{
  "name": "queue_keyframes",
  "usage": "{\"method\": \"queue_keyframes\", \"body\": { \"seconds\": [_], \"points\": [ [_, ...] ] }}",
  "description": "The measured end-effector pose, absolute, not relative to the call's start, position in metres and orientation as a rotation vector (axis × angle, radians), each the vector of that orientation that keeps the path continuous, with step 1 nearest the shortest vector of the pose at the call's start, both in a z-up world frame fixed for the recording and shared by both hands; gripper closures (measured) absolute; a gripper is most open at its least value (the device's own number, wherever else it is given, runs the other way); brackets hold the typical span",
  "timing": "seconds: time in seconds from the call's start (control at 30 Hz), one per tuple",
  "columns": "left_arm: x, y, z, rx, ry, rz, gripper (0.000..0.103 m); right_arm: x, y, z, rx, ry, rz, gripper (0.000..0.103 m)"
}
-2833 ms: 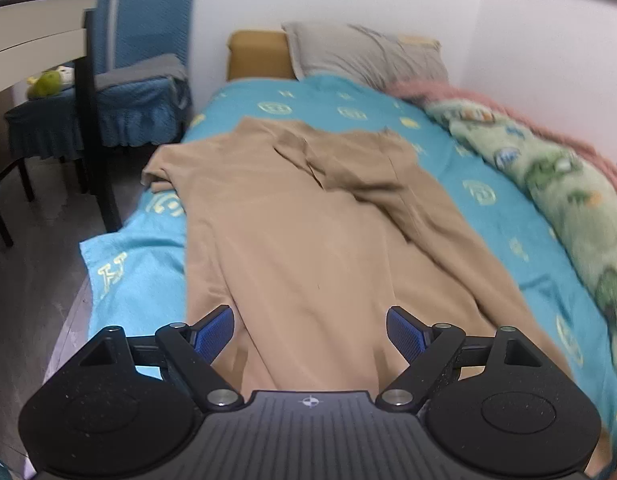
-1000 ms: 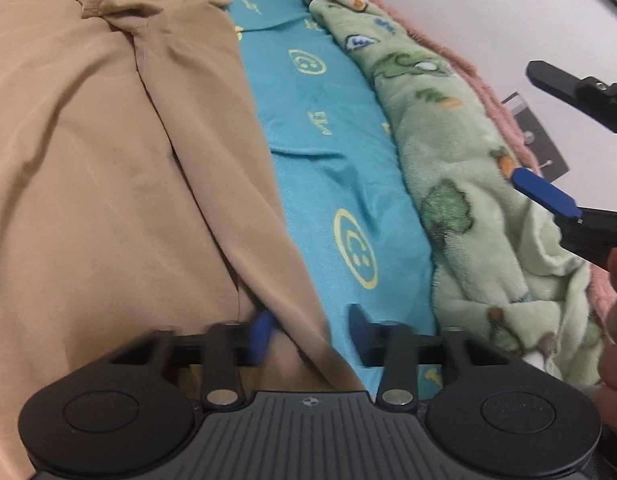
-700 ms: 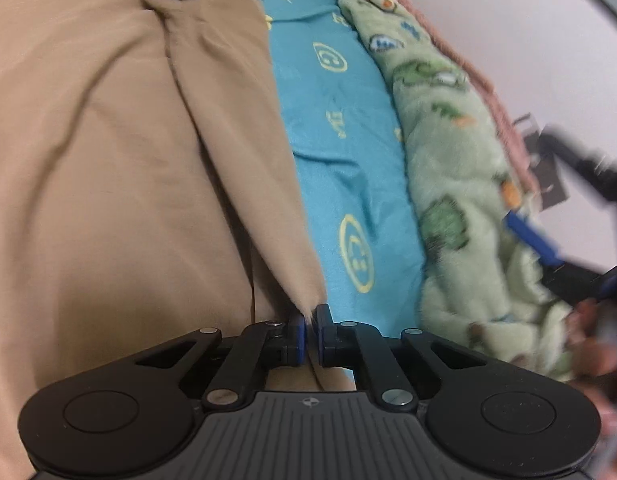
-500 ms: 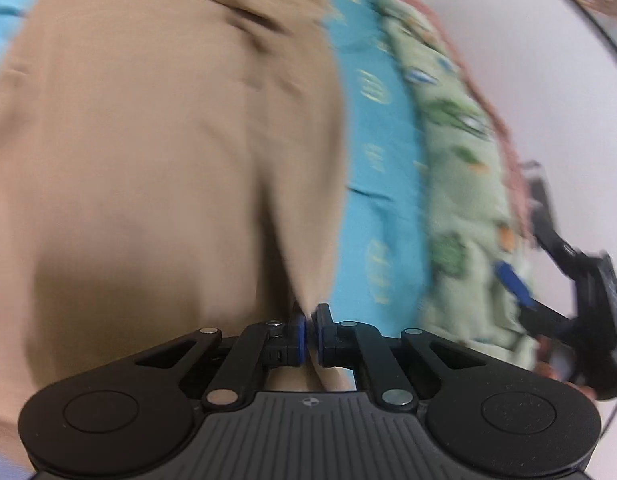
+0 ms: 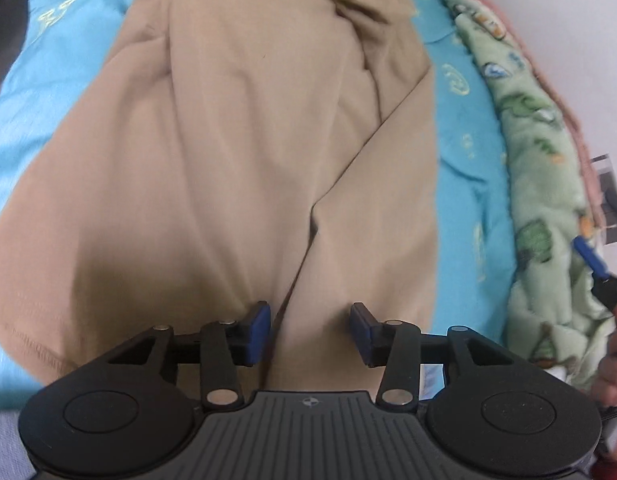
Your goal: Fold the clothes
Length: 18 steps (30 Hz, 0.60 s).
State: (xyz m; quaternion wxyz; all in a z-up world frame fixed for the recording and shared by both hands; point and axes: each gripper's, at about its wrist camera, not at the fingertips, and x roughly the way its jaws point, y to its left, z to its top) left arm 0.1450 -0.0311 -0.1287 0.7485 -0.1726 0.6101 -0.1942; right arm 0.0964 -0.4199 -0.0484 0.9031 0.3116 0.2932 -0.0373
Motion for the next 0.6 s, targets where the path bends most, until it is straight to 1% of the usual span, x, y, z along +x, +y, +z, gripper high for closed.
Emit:
{"method": "queue_keyframes", "body": {
  "seconds": [0.07,0.13,0.17,0.2,0.37,0.43,0.5,0.57,0.6],
  "points": [
    [0.142,-0.033,-0.125,-0.375,1.336,-0.463,0.06,0.096,-0.418,-0.049,0.636,0.61,-0.074,0.012],
    [0.136,-0.038,-0.123,-0.358,1.356,-0.496,0.069,0.096,-0.415,-0.049,0.629,0.614,-0.07,0.012],
    [0.132,-0.04,-0.123,-0.338,1.363,-0.506,0.079,0.096,-0.414,-0.049,0.625,0.614,-0.064,0.012],
    [0.129,-0.042,-0.123,-0.323,1.368,-0.513,0.085,0.096,-0.413,-0.049,0.62,0.614,-0.054,0.012],
    [0.114,-0.051,-0.13,-0.295,1.353,-0.524,0.086,0.112,-0.39,-0.044,0.595,0.619,0.083,0.012],
    [0.112,-0.056,-0.129,-0.29,1.332,-0.534,0.087,0.139,-0.369,-0.045,0.531,0.643,0.128,0.012],
    [0.108,-0.054,-0.13,-0.309,1.323,-0.545,0.098,0.172,-0.345,-0.047,0.447,0.671,0.167,0.012],
    [0.105,-0.054,-0.13,-0.322,1.305,-0.554,0.1,0.206,-0.321,-0.05,0.363,0.698,0.206,0.014],
    [0.103,-0.053,-0.131,-0.328,1.293,-0.559,0.1,0.222,-0.309,-0.051,0.321,0.712,0.226,0.021]
  ]
}}
